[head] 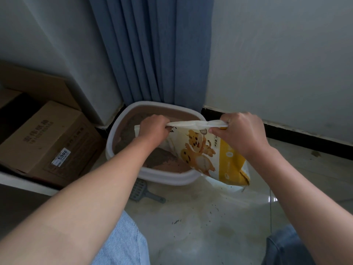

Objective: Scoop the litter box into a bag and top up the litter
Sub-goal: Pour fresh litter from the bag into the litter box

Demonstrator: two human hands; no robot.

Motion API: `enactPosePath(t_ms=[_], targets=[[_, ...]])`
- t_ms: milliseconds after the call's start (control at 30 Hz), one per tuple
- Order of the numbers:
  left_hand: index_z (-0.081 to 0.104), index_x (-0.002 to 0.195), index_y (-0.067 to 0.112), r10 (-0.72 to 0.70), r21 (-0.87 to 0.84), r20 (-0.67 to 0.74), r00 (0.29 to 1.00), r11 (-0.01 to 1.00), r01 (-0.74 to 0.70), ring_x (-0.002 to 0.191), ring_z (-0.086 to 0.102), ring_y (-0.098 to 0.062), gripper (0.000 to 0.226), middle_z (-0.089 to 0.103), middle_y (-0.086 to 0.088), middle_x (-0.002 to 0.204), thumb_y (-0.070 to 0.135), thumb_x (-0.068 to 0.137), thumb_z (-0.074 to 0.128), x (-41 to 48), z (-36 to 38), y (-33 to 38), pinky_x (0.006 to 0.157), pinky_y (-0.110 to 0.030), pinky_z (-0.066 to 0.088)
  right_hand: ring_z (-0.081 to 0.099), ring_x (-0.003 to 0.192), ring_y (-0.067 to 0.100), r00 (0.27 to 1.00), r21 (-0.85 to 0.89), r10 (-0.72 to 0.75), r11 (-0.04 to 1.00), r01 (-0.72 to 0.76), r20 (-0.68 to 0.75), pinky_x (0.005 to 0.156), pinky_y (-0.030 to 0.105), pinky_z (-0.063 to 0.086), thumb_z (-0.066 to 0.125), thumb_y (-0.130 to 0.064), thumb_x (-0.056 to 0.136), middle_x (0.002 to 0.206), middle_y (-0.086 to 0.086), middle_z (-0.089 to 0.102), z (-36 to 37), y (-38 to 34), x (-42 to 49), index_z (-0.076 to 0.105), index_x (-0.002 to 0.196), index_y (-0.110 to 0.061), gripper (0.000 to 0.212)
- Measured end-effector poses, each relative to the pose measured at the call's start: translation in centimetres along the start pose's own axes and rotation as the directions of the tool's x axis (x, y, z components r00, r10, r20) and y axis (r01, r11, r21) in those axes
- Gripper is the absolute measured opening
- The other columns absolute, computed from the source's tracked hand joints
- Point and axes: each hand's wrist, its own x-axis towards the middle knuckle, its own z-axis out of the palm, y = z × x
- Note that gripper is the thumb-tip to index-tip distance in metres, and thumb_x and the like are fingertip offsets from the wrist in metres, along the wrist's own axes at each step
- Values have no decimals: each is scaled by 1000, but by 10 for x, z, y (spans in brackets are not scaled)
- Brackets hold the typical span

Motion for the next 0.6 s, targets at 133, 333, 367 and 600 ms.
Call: enactPosePath(t_ms=[133, 333, 367, 600], targets=[[70, 91, 21, 2, -35, -4, 1000, 999, -2, 83, 63, -24, 12, 69, -1, 87, 30, 91, 61, 1, 6, 1, 61, -29, 37, 52, 51, 11, 1000, -2, 8, 1000, -8, -5, 48, 24, 37, 66, -66, 81, 54, -10, 55, 2, 7, -2, 66, 70, -28, 40], [72, 92, 22, -15, -7, 74, 997, 1000, 15, 86, 63, -27, 10, 69, -2, 88, 26, 88, 64, -2, 8, -5, 62, -28, 36, 50, 50, 12, 1000, 9, 1, 1000, 0, -14, 46, 23, 31, 68, -67, 78, 52, -8, 54, 1, 6, -2, 59, 63, -28, 42], [72, 92, 21, -19, -8, 71, 997, 1000, 20, 85, 64, -26, 10, 69, -3, 88, 26, 88, 64, -2, 7, -5, 62, -28, 37, 51, 50, 13, 1000, -1, -1, 1000, 1, -11, 46, 23, 32, 68, -67, 79, 53, -8, 55, 0, 5, -2, 60, 64, -28, 42], [71, 82, 25, -41, 3, 78, 996, 999, 41, 76, 62, -23, 10, 68, 0, 81, 28, 88, 64, 1, 2, -1, 58, -28, 36, 54, 51, 12, 998, 4, 69, 998, -69, -3, 50, 28, 45, 67, -67, 79, 54, -9, 57, 1, 16, 0, 67, 69, -26, 43]])
